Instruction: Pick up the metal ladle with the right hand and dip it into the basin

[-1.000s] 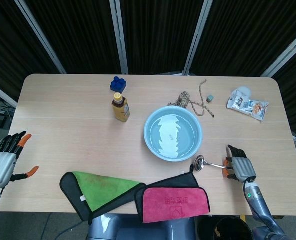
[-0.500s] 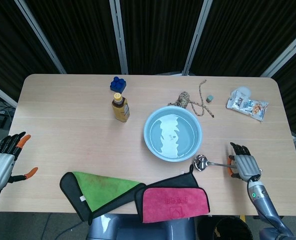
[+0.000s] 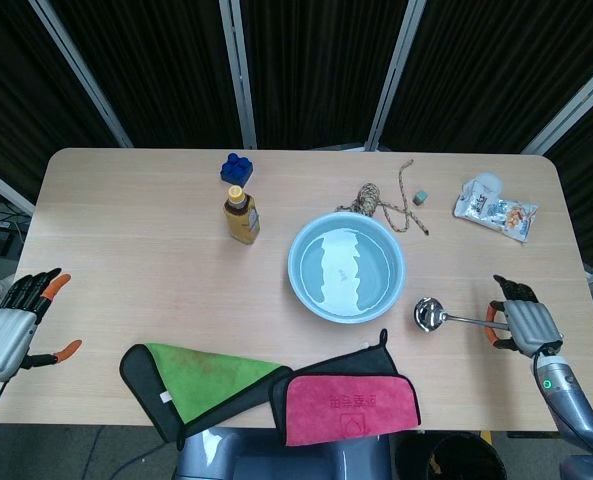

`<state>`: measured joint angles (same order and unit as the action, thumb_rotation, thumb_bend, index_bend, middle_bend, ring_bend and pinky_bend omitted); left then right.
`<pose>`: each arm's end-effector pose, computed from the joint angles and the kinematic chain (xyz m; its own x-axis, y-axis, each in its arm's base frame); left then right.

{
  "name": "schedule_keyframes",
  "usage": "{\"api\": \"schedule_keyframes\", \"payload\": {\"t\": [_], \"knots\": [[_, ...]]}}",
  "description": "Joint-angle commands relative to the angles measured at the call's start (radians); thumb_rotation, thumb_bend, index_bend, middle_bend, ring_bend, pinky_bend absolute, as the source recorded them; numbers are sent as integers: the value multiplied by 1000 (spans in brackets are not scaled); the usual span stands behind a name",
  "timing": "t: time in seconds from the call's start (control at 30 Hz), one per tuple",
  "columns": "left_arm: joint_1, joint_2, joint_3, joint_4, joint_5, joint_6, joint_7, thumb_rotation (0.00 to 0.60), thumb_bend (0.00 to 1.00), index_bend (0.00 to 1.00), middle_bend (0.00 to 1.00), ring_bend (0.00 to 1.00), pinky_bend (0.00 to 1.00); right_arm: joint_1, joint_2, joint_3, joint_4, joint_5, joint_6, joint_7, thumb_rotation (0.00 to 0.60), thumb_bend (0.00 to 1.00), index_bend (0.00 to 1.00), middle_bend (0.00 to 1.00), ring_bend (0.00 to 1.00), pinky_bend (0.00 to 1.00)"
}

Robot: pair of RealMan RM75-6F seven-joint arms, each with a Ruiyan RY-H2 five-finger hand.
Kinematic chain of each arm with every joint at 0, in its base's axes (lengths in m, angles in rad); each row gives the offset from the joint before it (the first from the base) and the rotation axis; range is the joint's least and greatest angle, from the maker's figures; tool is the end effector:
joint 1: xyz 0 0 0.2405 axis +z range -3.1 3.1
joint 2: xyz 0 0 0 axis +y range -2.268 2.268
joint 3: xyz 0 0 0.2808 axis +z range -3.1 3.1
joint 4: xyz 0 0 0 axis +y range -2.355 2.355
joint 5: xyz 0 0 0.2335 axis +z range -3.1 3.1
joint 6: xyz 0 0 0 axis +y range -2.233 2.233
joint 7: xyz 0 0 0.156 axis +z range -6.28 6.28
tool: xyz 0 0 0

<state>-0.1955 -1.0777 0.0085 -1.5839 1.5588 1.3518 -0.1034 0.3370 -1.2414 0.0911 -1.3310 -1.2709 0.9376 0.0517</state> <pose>-0.3368 0.2196 0.1360 0.3902 0.1501 0.9084 0.9175 -0.1457 -0.3700 -0.3935 -0.2943 0.0885 0.4014 -0.3585 0.8428 -0.8940 0.0466 0.4456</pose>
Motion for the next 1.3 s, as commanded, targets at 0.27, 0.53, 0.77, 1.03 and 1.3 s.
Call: {"api": "schedule_keyframes", "payload": {"t": [0.27,0.53,0.77,1.03,1.3], "knots": [[-5,8,10,0,18,-1,-31,443,222,0,0,0,0,23,142,42,-135,65,33,-146,600,599,727,6,0,0],[-3,6,9,-3,2,-5,-18,443,222,0,0,0,0,62,198,57,-240,169,28,-326,600,597,727,7,0,0],[6,-8,-4,-3,0,29,13,445,226,0,0,0,0,128,231,75,-377,275,31,-497,600,597,727,9,0,0],[20,1,-1,1,11,59,-14,445,227,0,0,0,0,226,251,86,-476,425,-7,-627,600,598,728,13,0,0],[17,8,3,4,23,56,-34,443,228,0,0,0,0,330,249,75,-548,591,0,-751,600,598,731,17,0,0]]}}
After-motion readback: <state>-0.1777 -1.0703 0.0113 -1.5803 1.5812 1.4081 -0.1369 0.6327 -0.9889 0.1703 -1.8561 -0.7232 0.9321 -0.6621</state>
